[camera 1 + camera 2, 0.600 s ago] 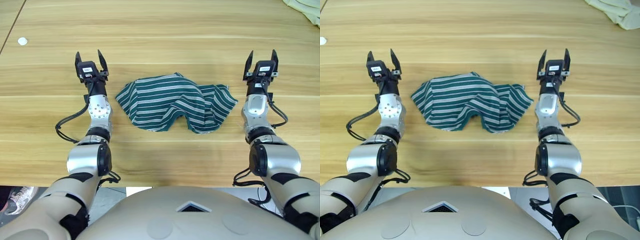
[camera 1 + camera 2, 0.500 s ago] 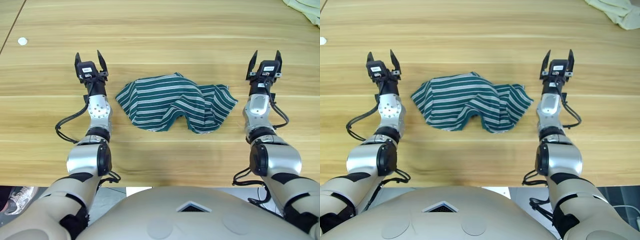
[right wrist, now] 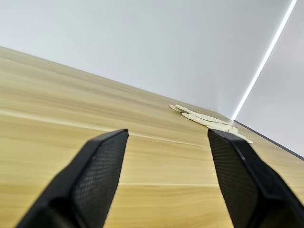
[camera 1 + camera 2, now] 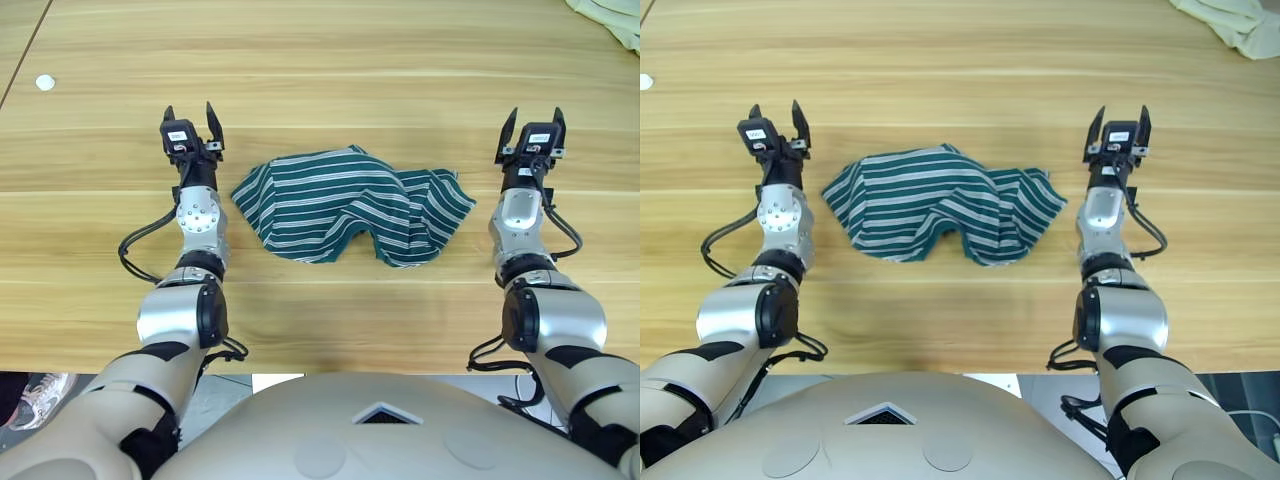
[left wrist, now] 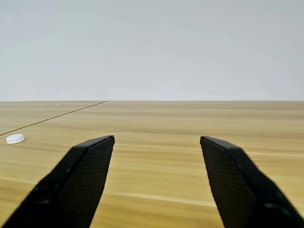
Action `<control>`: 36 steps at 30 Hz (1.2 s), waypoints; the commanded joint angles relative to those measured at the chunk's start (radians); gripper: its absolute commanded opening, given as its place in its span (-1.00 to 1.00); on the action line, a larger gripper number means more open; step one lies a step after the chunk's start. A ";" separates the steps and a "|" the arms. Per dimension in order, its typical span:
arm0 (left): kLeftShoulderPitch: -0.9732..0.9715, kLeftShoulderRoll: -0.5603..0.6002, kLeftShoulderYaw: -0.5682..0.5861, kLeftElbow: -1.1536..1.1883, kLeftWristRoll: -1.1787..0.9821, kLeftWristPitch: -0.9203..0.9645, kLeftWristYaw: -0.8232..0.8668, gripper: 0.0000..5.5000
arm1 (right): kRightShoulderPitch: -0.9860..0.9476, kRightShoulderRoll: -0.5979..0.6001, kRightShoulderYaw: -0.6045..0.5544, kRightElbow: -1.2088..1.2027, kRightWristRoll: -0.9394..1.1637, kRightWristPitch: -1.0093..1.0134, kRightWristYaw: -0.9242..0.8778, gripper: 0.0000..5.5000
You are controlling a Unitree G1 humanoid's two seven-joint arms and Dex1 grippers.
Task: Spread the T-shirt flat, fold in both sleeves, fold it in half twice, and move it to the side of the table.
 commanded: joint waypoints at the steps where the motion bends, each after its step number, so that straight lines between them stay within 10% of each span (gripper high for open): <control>1: 0.003 0.004 -0.031 -0.005 0.046 -0.011 0.042 0.22 | -0.015 0.005 0.013 0.003 -0.006 -0.010 0.016 0.13; 22: 0.011 0.047 -0.104 0.018 0.176 0.039 0.251 0.22 | -0.012 -0.006 0.048 -0.001 -0.057 -0.041 -0.079 0.13; 36: 0.026 -0.002 -0.001 -0.003 -0.011 0.038 -0.024 0.22 | 0.015 -0.027 0.049 -0.004 -0.064 -0.049 -0.094 0.13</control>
